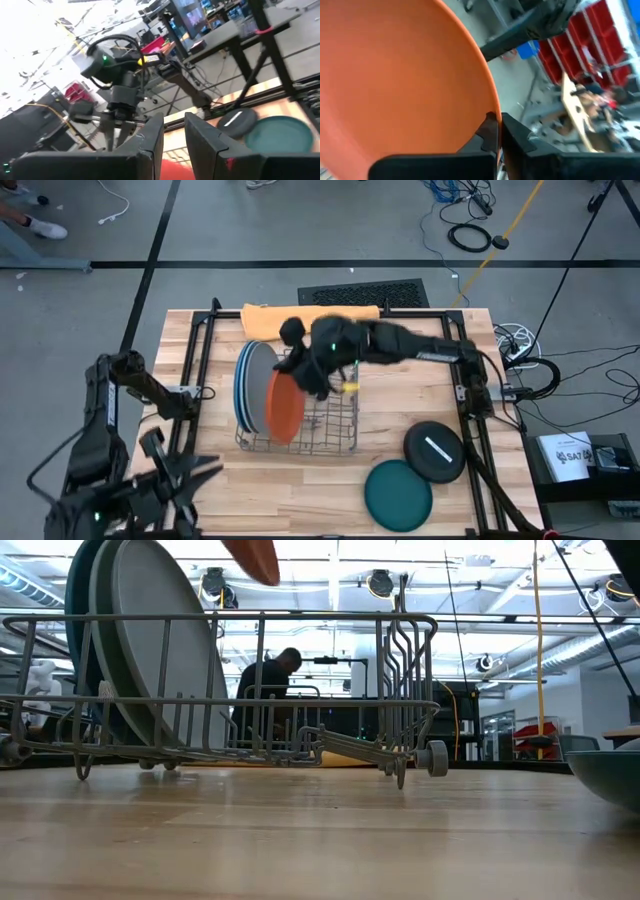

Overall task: Sort dishes
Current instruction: Put the orange plate in the dish rack

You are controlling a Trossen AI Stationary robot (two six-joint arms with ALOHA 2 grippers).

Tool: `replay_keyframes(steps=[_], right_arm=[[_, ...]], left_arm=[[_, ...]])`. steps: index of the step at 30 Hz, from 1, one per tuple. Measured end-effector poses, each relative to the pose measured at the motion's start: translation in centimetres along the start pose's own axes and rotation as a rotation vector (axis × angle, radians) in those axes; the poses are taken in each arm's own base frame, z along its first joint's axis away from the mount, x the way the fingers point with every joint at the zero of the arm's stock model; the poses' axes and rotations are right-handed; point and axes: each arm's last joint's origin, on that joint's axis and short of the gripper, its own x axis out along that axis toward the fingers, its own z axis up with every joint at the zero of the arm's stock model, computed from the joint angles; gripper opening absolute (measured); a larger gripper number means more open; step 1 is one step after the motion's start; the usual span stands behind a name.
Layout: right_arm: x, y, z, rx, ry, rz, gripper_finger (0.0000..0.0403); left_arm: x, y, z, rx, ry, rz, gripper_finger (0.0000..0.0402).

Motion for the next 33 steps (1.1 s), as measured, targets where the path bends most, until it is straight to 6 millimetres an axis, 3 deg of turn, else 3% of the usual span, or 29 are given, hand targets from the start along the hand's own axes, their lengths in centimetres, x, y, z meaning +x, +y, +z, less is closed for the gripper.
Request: replay_keyframes(steps=[6,11,14,18,22,28,33], right_arm=[[-0.9,-3.4,-5.4,0.085,-0.112,0.074,0.0000],[0.3,-4.5,-10.6,0.136,-0.139,0.083,0.0000],[1.2,-4.9,-13.2,0.190,-0.244,0.070,0.0000],[3.6,-3.4,-16.1,0.235,-0.271,0.005,0.0000],[5.4,-1.5,-17.7,0.273,-0.357,-0.101,0.0000],[6.6,1.4,-20.5,0.289,-0.315,-0.116,0.0000],[6.5,2.3,-22.3,0.304,-0.335,-0.040,0.0000]], left_arm=[[1.8,3.7,-0.8,0.052,0.038,0.059,0.0080],[2.9,6.0,-2.4,0.061,0.068,0.102,0.0080],[3.0,6.9,-3.3,0.053,0.073,0.111,0.0080],[3.0,7.6,-4.6,0.041,0.078,0.120,0.0080],[3.1,8.1,-5.6,0.029,0.082,0.129,0.0080],[3.0,8.6,-6.6,0.012,0.081,0.128,0.0080],[3.2,8.9,-7.0,0.019,0.090,0.140,0.0080]])
